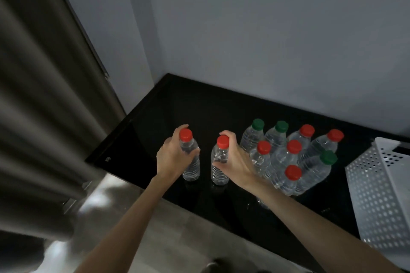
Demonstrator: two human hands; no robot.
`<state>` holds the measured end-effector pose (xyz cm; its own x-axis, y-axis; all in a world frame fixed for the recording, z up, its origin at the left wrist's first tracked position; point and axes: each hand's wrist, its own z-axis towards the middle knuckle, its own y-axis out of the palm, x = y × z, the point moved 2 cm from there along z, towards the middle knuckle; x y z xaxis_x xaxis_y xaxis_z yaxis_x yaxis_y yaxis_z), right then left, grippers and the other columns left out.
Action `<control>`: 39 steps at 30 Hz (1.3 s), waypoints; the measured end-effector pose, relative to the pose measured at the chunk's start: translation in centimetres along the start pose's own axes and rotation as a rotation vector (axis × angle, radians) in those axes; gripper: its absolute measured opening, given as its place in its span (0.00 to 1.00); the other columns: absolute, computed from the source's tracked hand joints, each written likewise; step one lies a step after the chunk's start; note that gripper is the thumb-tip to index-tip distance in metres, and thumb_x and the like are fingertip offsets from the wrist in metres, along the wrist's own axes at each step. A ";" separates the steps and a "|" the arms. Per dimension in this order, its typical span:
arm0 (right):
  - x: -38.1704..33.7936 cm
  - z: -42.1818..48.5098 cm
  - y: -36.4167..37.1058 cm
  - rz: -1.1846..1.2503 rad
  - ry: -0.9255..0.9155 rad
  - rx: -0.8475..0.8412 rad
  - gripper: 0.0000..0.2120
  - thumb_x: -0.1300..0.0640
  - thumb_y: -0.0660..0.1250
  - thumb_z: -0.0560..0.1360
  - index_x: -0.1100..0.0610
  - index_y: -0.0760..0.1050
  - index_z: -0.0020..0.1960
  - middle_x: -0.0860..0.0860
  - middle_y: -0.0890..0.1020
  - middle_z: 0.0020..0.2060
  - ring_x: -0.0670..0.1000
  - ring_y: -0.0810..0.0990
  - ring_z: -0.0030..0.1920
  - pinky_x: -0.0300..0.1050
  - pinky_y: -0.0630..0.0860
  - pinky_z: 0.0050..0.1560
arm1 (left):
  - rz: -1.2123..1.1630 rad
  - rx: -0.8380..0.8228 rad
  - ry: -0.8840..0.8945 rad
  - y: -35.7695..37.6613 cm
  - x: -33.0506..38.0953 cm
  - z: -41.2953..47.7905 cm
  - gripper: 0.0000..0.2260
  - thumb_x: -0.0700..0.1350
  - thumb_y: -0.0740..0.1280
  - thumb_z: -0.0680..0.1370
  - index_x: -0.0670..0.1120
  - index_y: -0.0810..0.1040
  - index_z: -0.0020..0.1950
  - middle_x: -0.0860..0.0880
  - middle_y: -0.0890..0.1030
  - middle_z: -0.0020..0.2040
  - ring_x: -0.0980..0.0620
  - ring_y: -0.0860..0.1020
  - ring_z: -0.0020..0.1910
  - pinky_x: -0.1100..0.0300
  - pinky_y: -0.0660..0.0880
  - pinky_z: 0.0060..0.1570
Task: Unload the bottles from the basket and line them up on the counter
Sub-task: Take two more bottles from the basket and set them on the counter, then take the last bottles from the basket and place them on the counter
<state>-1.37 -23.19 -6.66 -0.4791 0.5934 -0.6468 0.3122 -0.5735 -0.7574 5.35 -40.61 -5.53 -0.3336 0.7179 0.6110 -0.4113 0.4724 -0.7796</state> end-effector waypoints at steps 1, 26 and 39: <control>0.2 0.1 0.3 0.000 0.008 -0.004 0.38 0.54 0.74 0.69 0.44 0.52 0.67 0.48 0.75 0.52 0.47 0.79 0.41 0.46 0.78 0.41 | -0.004 0.004 0.005 0.3 -0.3 -0.1 0.33 0.52 0.76 0.69 0.55 0.64 0.70 0.51 0.80 0.51 0.52 0.79 0.50 0.58 0.75 0.46; -3.6 -3.1 -10.3 -0.111 -0.151 0.144 0.33 0.48 0.66 0.76 0.48 0.55 0.76 0.47 0.65 0.73 0.44 0.64 0.72 0.35 0.59 0.66 | -0.030 0.196 0.269 -5.3 6.2 -2.9 0.32 0.55 0.68 0.76 0.49 0.60 0.76 0.48 0.66 0.74 0.49 0.59 0.76 0.44 0.61 0.73; 7.1 -12.7 -24.8 -0.102 0.018 0.523 0.20 0.54 0.66 0.77 0.50 0.69 0.68 0.45 0.75 0.62 0.45 0.74 0.62 0.44 0.73 0.61 | -0.153 0.149 0.661 3.4 26.1 -6.5 0.19 0.50 0.66 0.78 0.47 0.74 0.68 0.49 0.77 0.63 0.53 0.72 0.63 0.58 0.71 0.62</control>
<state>-2.07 2.41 6.39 -0.4702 0.6677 -0.5771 -0.1884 -0.7148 -0.6735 0.72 -16.90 6.88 0.3045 0.8321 0.4635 -0.5404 0.5517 -0.6354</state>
